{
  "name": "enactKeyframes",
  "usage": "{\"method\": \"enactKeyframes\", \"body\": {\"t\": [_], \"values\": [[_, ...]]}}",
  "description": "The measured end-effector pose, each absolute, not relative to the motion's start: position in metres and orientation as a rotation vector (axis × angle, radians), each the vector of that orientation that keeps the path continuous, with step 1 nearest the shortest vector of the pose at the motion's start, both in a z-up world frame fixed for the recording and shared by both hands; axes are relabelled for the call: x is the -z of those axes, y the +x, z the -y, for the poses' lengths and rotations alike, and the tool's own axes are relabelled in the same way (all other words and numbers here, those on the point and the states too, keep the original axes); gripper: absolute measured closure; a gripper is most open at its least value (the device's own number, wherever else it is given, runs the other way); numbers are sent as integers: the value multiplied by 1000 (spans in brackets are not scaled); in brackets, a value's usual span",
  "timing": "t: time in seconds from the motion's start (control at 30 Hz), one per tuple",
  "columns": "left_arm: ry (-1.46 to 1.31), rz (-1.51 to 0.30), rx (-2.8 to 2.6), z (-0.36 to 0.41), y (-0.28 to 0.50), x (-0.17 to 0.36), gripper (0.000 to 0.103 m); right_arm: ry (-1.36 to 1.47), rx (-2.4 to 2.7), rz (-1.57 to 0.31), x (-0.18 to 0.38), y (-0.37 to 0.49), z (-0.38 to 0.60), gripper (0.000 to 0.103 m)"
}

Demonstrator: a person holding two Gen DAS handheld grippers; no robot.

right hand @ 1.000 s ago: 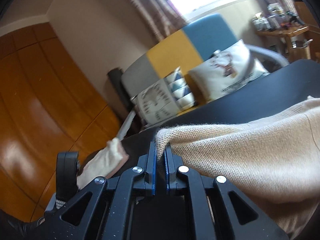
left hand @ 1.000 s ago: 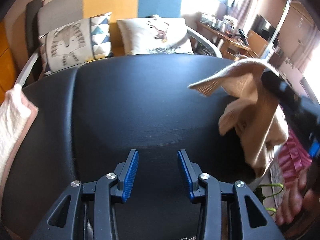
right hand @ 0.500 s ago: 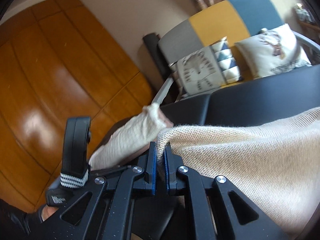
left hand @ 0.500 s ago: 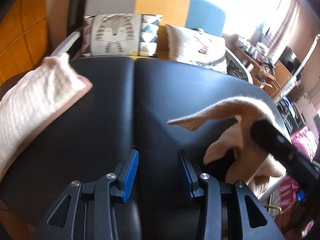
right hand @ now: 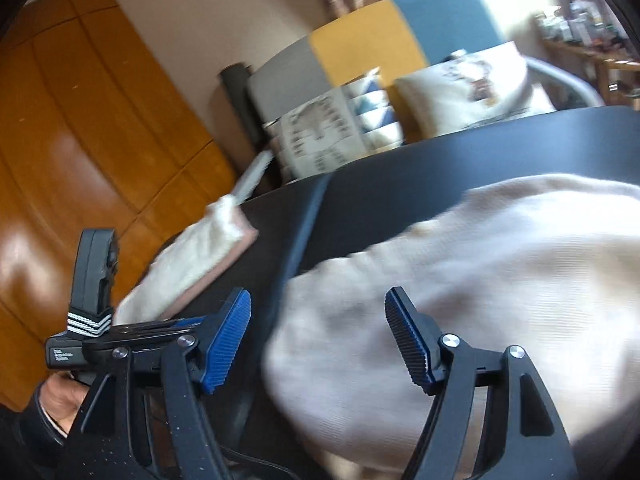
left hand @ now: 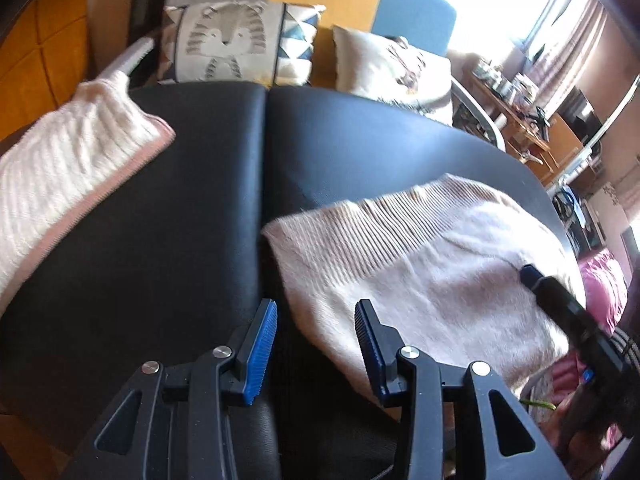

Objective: Fold clothes

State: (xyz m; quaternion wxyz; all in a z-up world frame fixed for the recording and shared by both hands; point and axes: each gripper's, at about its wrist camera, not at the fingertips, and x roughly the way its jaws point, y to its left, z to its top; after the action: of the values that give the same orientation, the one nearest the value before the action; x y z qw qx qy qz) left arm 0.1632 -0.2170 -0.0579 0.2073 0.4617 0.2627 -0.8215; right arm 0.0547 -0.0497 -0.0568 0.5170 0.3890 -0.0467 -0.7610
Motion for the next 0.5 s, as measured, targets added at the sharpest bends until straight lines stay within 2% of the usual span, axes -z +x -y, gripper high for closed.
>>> {"method": "enactKeyframes", "body": {"t": [0.3,0.5], "values": [[1372,-772,2236,211,163,87,62,1007,2279,78,63,-35,-64,30],[1408,-759,2201,209,161,98,62,985,2330,-89,55,-95,-56,28]]}}
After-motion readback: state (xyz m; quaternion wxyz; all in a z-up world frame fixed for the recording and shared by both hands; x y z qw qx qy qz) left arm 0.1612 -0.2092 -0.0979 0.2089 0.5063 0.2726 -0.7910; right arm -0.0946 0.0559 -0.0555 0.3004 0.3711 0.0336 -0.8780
